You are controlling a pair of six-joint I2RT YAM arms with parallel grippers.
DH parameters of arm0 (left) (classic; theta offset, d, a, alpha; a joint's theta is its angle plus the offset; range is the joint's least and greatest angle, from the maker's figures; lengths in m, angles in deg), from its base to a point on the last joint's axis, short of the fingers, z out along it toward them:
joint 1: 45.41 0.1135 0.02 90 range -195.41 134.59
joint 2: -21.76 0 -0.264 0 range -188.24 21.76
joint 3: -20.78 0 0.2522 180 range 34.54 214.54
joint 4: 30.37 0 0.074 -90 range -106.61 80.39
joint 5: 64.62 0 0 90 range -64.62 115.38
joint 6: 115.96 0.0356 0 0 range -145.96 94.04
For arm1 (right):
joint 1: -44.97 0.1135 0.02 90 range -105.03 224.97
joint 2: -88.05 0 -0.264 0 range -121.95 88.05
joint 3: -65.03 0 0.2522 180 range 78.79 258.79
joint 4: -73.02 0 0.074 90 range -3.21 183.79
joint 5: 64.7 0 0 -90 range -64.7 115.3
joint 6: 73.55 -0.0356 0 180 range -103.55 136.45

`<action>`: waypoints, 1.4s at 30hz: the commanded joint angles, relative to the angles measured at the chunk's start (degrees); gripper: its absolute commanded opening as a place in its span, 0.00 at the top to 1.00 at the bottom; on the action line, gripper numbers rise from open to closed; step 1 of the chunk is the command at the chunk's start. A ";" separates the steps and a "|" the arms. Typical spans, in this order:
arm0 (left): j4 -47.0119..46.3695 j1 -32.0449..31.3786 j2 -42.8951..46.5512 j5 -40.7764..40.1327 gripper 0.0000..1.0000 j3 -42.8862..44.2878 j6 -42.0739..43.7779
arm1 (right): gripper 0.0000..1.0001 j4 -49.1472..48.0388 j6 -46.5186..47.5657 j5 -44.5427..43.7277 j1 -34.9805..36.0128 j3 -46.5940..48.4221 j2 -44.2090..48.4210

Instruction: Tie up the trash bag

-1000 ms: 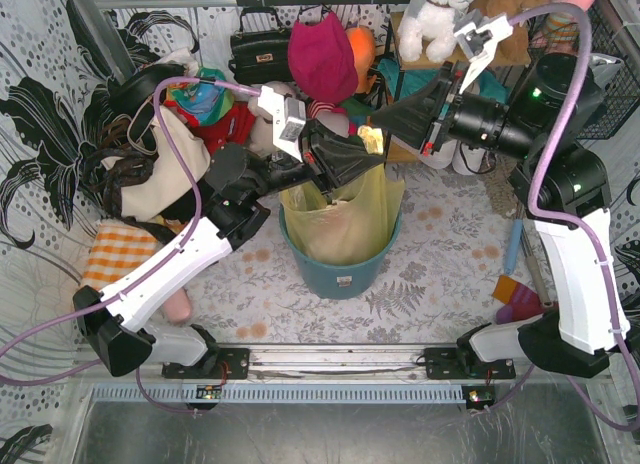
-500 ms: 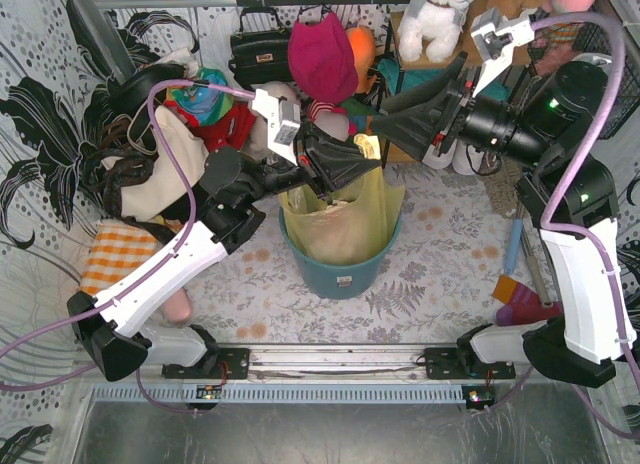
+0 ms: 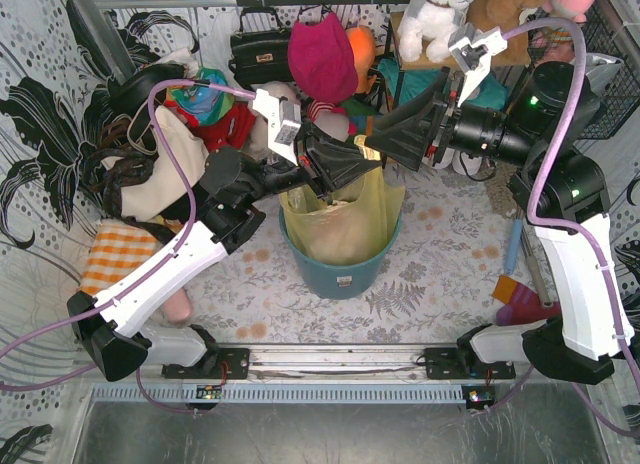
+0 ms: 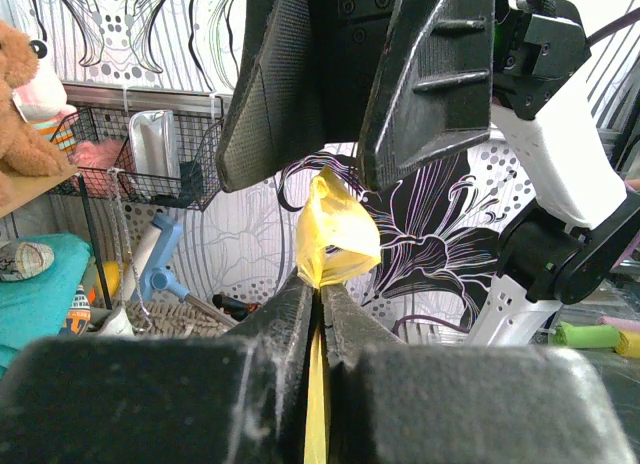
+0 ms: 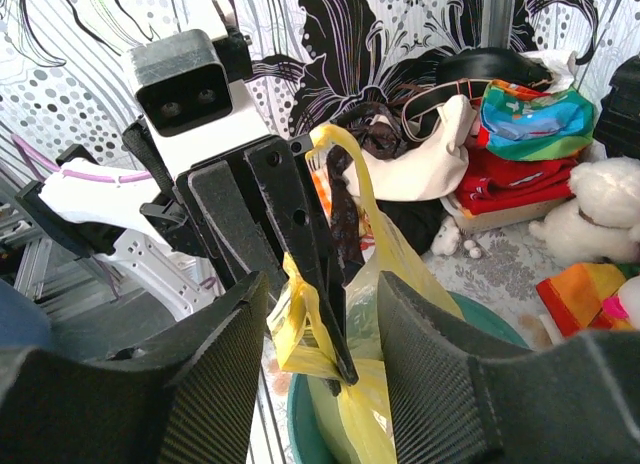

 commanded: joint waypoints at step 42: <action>-3.37 0.24 -2.95 -6.20 0.53 7.16 -5.25 | 1.00 -8.79 -1.30 -0.41 0.27 -0.37 0.64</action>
